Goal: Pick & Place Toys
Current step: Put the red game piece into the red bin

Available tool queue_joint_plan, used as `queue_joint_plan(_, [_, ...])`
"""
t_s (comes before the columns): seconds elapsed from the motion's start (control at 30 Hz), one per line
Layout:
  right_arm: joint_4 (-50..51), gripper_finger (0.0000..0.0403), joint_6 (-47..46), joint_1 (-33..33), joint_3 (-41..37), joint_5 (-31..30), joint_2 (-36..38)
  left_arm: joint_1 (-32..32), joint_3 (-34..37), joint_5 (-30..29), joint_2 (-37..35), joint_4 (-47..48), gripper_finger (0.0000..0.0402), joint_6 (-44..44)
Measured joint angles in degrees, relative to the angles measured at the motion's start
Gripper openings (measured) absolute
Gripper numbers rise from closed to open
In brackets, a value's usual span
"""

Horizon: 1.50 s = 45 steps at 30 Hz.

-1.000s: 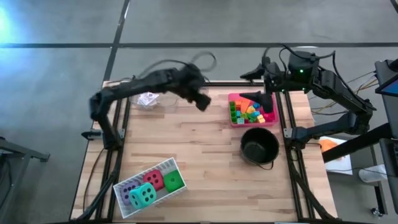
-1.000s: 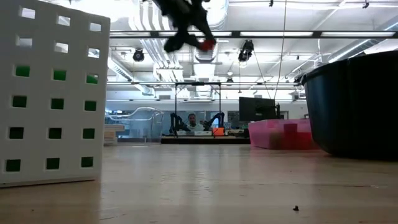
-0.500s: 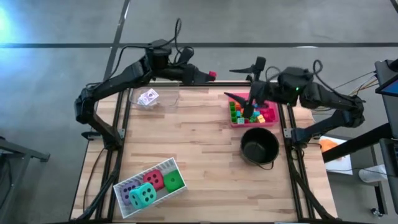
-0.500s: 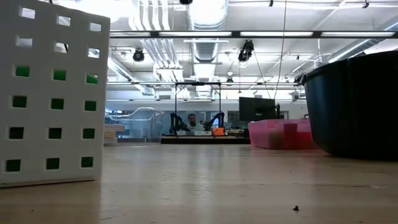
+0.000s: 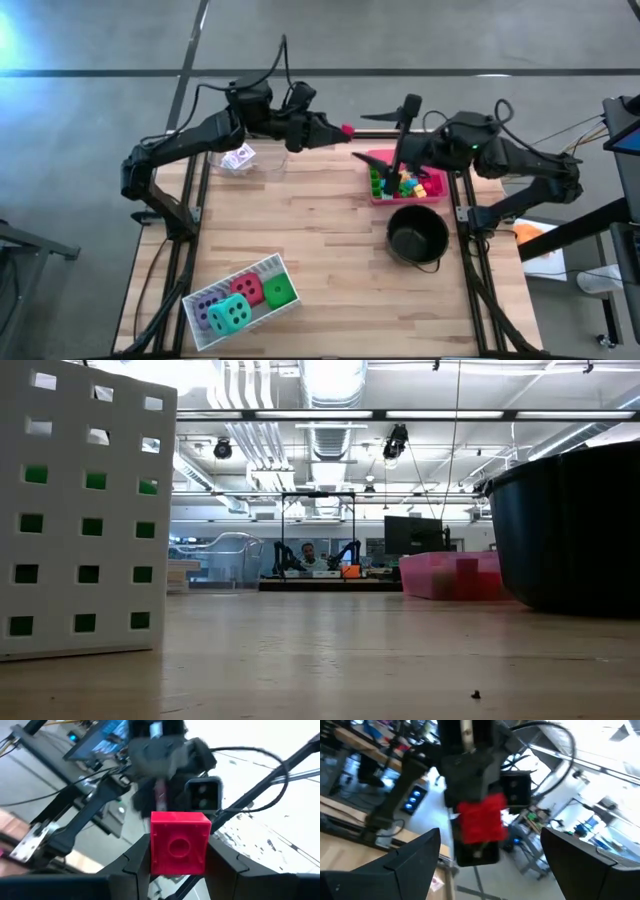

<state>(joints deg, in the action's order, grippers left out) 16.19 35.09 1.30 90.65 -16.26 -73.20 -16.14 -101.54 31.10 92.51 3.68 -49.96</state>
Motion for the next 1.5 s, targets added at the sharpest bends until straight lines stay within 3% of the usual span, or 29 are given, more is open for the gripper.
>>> queue_joint_plan(0.67, [-7.89,0.0329,3.02,0.35,0.00,-0.28,-4.59,1.27,0.00,-0.23,0.00,-0.62,0.0135,-0.95])
queue_joint_plan(0.8, [-8.12,0.0282,3.08,0.35,0.00,-0.30,-4.71,1.32,0.61,-0.21,0.00,-1.04,0.0135,-1.06])
queue_joint_plan(1.1, [-7.90,0.0131,4.80,0.33,-0.02,-0.86,-4.82,1.46,0.66,0.04,0.31,-0.98,0.0135,-1.13])
queue_joint_plan(1.3, [-7.85,0.0128,5.62,0.37,-0.02,-1.54,-4.82,1.44,0.66,0.20,0.31,-0.87,0.0138,-0.89])
queue_joint_plan(1.37, [-7.87,0.0128,5.59,0.37,-0.02,-1.62,-4.82,1.44,0.64,0.01,0.31,-0.87,0.0164,-0.88])
queue_joint_plan(1.5, [-8.21,0.0128,0.79,0.29,-0.04,-1.96,-4.22,1.47,0.63,0.32,0.22,-0.43,0.0254,0.43])
